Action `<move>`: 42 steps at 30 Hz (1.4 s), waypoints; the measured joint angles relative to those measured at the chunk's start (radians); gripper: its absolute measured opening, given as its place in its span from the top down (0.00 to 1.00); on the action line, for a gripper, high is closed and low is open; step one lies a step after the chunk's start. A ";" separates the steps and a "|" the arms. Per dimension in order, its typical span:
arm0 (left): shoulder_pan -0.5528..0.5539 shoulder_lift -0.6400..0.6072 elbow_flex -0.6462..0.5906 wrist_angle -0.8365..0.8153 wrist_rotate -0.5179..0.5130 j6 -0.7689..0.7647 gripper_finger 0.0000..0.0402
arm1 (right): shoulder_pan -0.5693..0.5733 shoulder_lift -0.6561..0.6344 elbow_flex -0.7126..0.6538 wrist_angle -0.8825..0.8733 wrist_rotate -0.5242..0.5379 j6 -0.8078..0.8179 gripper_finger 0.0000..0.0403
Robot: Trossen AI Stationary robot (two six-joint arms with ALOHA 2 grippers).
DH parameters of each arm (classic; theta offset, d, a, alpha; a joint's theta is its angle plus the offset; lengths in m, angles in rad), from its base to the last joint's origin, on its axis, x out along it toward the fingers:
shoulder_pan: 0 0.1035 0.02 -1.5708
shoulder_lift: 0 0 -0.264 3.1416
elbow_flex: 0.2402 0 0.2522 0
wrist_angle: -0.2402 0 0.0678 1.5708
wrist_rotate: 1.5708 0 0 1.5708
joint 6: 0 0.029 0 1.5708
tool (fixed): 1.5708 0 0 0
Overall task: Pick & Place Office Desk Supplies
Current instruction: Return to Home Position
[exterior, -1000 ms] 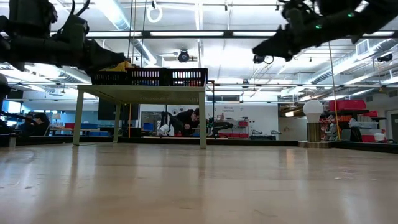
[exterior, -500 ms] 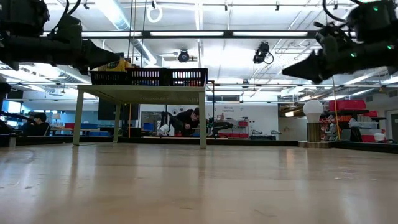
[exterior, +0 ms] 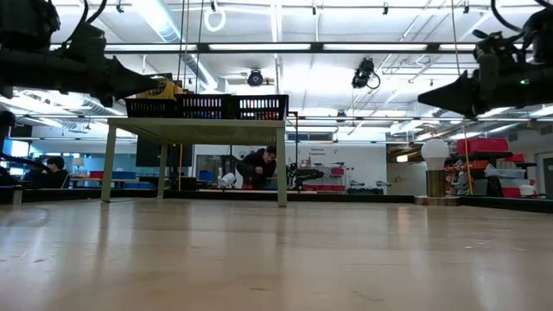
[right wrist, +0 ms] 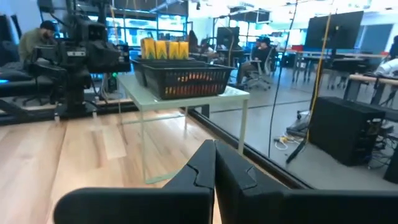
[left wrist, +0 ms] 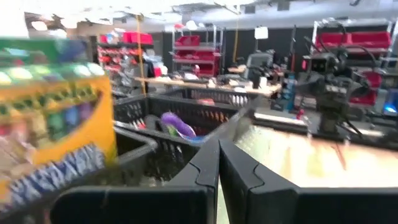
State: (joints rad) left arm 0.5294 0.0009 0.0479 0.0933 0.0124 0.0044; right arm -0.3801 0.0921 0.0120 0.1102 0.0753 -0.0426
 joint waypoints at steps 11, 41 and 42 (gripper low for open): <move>0.003 -0.001 -0.037 -0.008 0.090 0.010 0.97 | -0.001 -0.089 -0.001 -0.101 -0.035 0.012 0.99; 0.000 0.003 -0.041 0.003 0.277 0.010 0.97 | -0.001 -0.086 -0.002 -0.099 -0.022 0.005 0.93; 0.000 0.003 -0.041 0.004 0.277 0.010 0.97 | -0.001 -0.086 -0.002 -0.099 -0.022 -0.026 0.93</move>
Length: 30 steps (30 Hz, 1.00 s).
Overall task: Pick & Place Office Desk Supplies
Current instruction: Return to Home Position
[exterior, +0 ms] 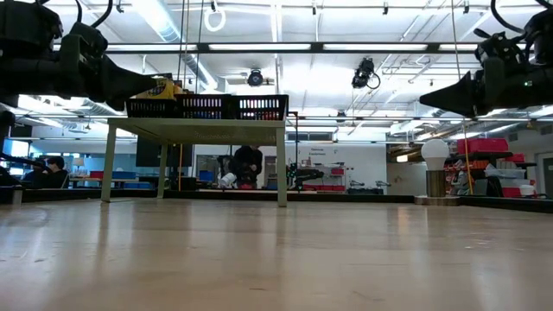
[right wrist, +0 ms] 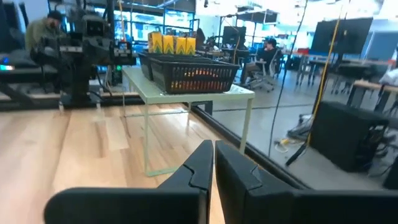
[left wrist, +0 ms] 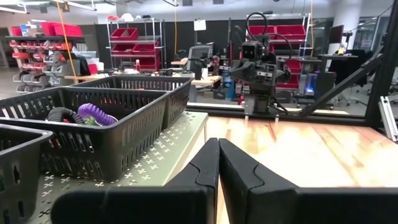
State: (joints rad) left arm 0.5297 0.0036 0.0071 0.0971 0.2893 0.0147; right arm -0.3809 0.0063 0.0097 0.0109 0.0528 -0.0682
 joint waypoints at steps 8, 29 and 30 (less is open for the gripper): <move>0.000 0.000 0.000 0.000 0.000 0.000 0.97 | 0.000 0.000 0.000 0.000 0.000 -0.041 0.93; 0.000 0.000 -0.001 0.002 0.000 0.000 0.97 | 0.000 0.000 0.000 0.000 0.001 -0.041 0.93; 0.000 0.000 -0.001 0.002 0.000 0.000 0.97 | 0.000 0.000 0.000 0.000 0.001 -0.041 0.93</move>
